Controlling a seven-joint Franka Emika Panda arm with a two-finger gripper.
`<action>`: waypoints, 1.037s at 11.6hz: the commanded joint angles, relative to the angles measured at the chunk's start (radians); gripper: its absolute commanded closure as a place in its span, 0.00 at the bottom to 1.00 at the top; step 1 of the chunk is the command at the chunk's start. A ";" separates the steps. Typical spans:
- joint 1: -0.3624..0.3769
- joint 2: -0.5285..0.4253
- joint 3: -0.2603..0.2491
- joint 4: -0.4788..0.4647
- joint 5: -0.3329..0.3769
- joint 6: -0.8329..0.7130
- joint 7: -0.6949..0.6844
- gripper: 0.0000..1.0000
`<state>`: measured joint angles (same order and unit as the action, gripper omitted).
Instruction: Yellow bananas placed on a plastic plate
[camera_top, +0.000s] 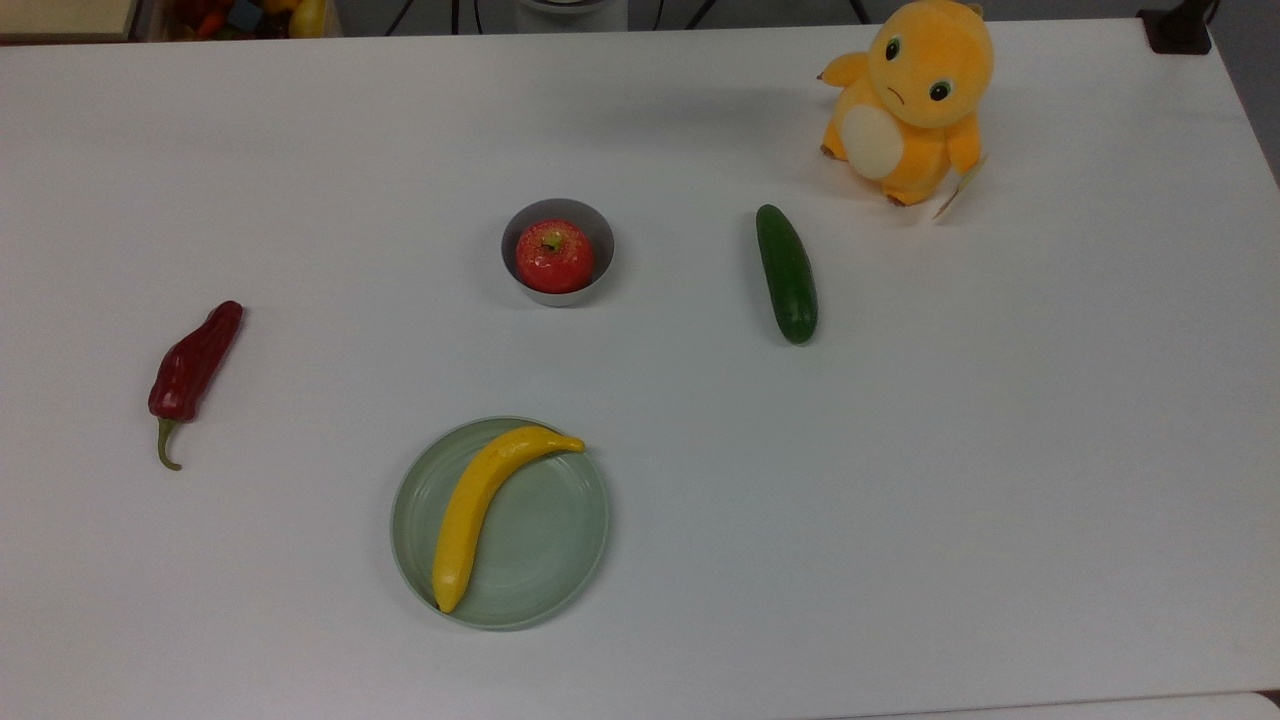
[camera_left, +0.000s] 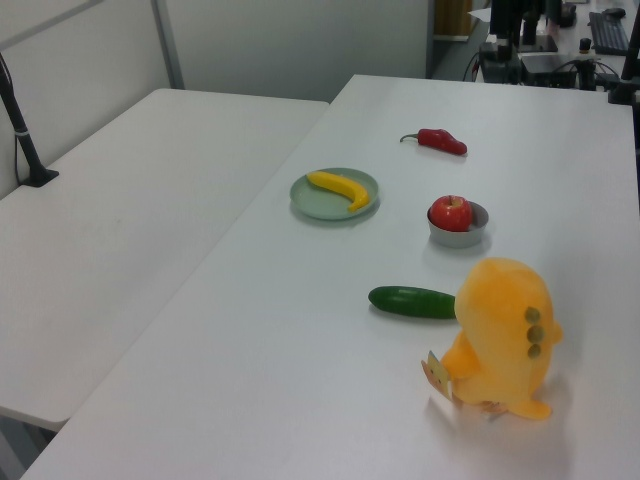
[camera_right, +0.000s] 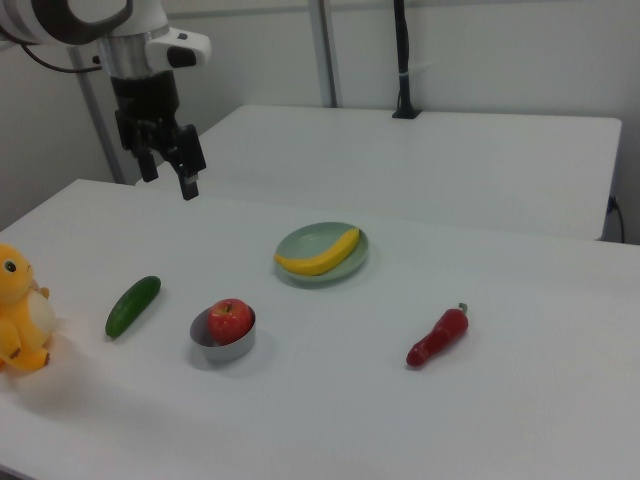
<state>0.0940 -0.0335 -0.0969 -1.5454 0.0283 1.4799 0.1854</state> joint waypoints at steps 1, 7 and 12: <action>-0.063 -0.008 0.078 -0.065 0.019 0.158 -0.081 0.00; -0.079 0.024 0.094 -0.064 0.022 0.209 -0.150 0.00; -0.079 0.020 0.094 -0.062 0.024 0.207 -0.142 0.00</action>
<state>0.0306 0.0033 -0.0126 -1.5873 0.0294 1.6633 0.0611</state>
